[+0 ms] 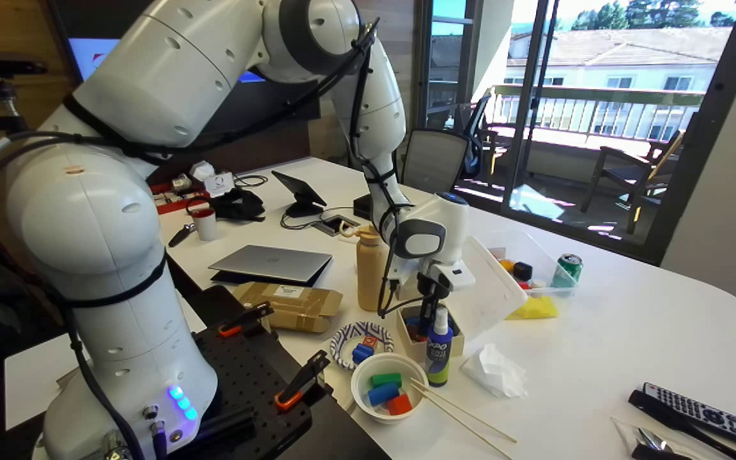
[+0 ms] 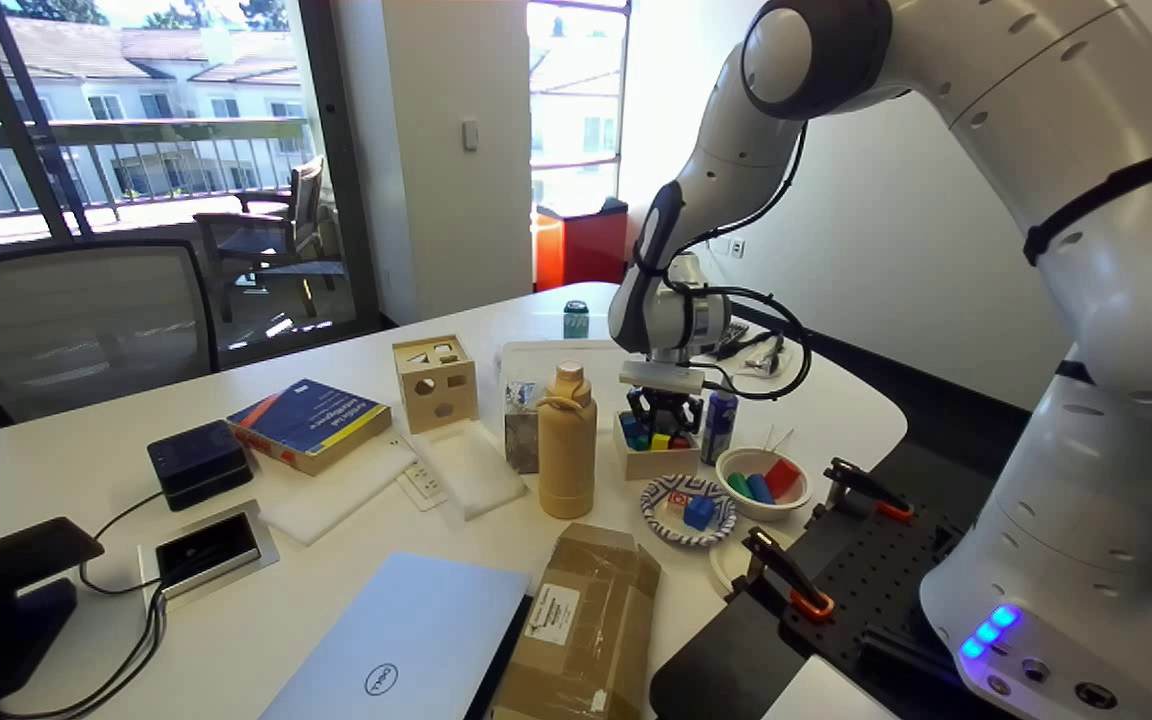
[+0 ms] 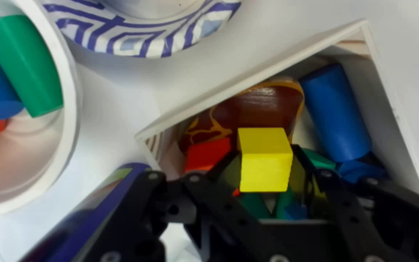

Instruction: Move the yellow cube from the wooden object to the plate in front of it

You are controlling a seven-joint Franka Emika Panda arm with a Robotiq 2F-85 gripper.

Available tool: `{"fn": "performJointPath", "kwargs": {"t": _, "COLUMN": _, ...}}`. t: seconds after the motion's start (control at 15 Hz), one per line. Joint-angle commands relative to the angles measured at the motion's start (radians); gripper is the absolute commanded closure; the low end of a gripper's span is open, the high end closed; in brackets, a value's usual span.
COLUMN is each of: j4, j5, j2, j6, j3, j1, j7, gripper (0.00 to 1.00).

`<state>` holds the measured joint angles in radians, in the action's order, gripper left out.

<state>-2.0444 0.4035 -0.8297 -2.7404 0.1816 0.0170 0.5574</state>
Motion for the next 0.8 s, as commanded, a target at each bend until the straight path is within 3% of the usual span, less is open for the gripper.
{"fn": "performJointPath", "kwargs": {"t": 0.0, "j4": 0.025, "j5": -0.020, "j2": -0.007, "j6": 0.045, "j3": 0.003, "j1": 0.004, "j7": 0.013, "gripper": 0.87}}
{"fn": "performJointPath", "kwargs": {"t": 0.33, "j4": -0.030, "j5": -0.030, "j2": 0.060, "j6": 0.032, "j3": 0.014, "j1": -0.018, "j7": 0.013, "gripper": 0.87}}
{"fn": "performJointPath", "kwargs": {"t": 0.73, "j4": -0.162, "j5": -0.106, "j2": 0.191, "j6": -0.001, "j3": 0.093, "j1": -0.153, "j7": 0.096, "gripper": 0.87}}
